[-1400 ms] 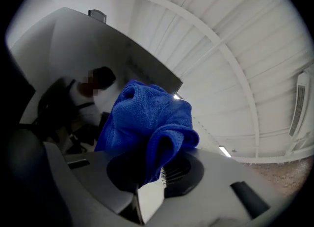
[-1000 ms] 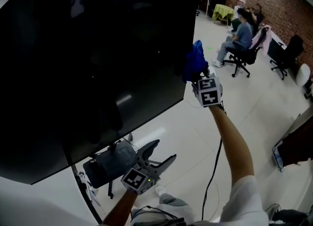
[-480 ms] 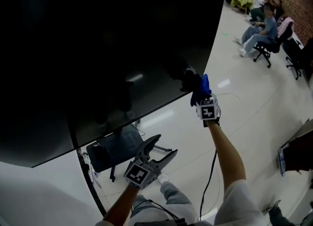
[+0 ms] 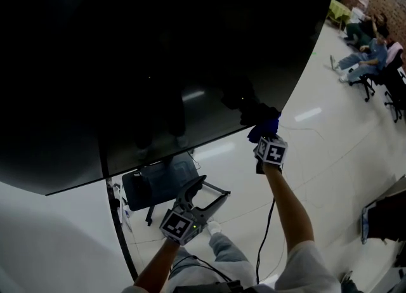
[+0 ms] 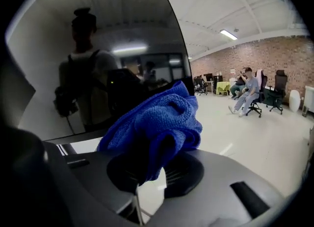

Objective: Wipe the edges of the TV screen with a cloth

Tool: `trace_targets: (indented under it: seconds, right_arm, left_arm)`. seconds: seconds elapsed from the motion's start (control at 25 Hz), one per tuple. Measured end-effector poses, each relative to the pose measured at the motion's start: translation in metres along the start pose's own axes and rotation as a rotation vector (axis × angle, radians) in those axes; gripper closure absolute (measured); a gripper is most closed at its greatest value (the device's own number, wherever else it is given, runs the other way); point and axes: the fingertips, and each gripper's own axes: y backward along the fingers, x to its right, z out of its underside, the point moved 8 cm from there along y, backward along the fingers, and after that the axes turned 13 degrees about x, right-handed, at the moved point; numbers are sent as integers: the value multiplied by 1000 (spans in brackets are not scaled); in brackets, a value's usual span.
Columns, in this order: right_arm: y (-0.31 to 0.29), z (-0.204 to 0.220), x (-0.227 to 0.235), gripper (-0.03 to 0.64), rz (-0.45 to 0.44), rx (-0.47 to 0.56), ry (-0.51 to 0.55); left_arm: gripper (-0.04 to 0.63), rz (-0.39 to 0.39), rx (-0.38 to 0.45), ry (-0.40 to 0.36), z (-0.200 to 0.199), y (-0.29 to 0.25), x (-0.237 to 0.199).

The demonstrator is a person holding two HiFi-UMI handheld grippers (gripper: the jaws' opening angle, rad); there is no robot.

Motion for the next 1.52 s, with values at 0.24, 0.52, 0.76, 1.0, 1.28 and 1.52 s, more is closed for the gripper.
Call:
trace_targets:
  seconds: [0.24,0.52,0.76,1.0,1.28,1.52]
  right_arm:
    - [6,3,-27,546,99,34,-121]
    - [36,3,-42,548,174,142,-352]
    - [57,6,-41,554,269,313,-710]
    - [85,34,35,557,625,297,-660]
    - [48,27,-7,557,241,211,-305]
    - [15,17,-131,563,-97,202,-314]
  left_arm:
    - [274,-114,30,20,-14,57,-35]
    - [275,-205,54,34,-26,116,-64]
    - [275,-227,56,17,-20,148,-82]
    - [275,-226,44,44,-33,162,-84]
    - [275,-228,19,61,-22,145,-75]
    - [275,-254,42,35,-29,153,-71]
